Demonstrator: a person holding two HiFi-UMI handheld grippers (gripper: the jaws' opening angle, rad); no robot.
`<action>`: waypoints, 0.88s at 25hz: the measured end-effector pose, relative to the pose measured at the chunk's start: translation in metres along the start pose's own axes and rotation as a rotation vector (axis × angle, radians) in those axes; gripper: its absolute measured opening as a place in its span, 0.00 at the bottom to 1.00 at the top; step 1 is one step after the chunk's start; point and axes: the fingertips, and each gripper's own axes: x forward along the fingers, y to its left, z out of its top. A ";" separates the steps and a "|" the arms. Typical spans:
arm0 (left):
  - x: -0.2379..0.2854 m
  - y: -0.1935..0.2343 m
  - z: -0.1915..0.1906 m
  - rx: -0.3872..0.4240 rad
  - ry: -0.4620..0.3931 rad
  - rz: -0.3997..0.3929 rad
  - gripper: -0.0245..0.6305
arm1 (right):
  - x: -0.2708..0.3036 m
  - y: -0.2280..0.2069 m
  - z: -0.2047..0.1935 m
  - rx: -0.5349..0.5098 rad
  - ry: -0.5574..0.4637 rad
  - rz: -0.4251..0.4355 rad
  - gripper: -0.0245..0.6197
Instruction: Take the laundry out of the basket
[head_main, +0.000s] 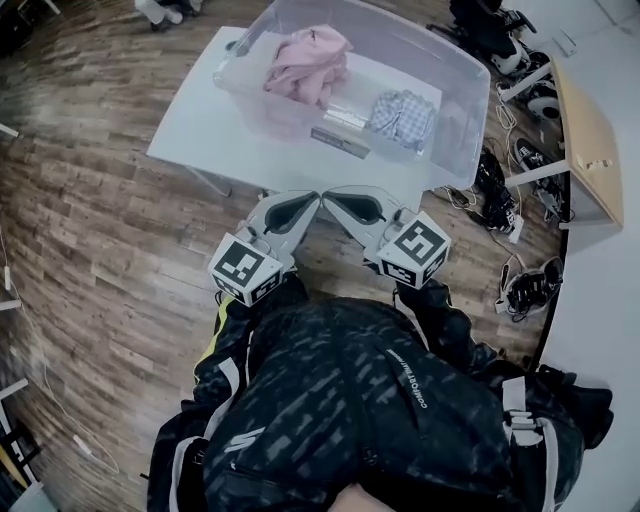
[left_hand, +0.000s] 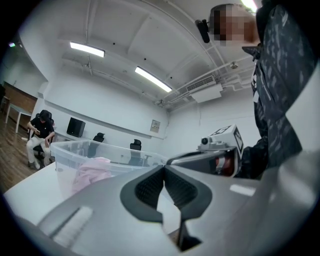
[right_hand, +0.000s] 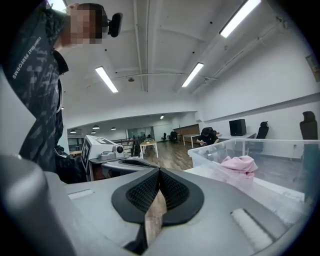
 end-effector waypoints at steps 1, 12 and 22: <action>0.000 0.012 0.006 0.003 -0.005 -0.007 0.05 | 0.010 -0.005 0.007 -0.007 -0.002 -0.004 0.04; 0.015 0.102 0.068 0.127 0.000 -0.109 0.05 | 0.081 -0.055 0.076 -0.093 -0.063 -0.071 0.04; 0.061 0.160 0.104 0.197 -0.004 -0.153 0.05 | 0.113 -0.121 0.110 -0.164 -0.006 -0.086 0.04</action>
